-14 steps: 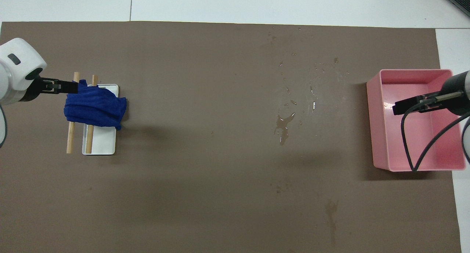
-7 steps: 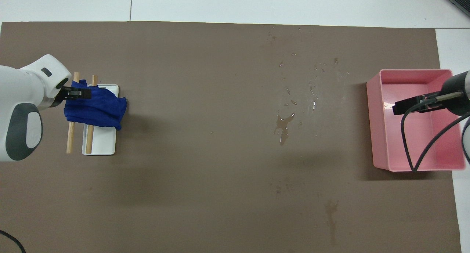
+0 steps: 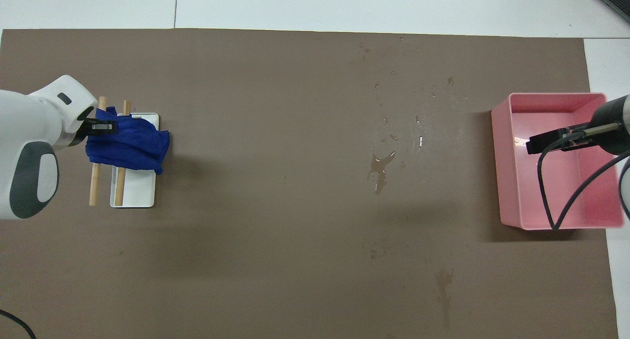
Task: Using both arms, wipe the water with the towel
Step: 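Grasp the blue towel with the left gripper and lift it off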
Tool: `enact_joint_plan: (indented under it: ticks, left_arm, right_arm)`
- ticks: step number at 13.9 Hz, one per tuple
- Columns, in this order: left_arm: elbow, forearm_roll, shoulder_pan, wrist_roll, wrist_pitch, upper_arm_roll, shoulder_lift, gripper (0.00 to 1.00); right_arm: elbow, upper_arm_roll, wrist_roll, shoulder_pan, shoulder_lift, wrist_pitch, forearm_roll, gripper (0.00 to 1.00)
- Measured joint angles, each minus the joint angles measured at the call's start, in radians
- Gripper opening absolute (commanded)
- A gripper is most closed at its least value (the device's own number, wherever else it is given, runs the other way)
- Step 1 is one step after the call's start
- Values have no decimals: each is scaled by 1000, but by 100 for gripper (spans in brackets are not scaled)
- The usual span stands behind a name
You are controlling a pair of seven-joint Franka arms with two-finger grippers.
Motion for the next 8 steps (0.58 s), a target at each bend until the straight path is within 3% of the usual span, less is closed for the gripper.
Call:
enact_joint_plan:
  ticks: [1,3,8]
  left_arm:
    - [0,0,0,-3,-3,-1,0,30]
    - [0,1,0,-6,-7,-1,-1,1]
    - [1,5,0,-6,-16,-2,-22,0]
  right_arm:
    - [0,0,0,0,0,0,0,100]
    - [0,0,0,0,0,0,0,100]
    - [0,0,0,0,0,0,0,100]
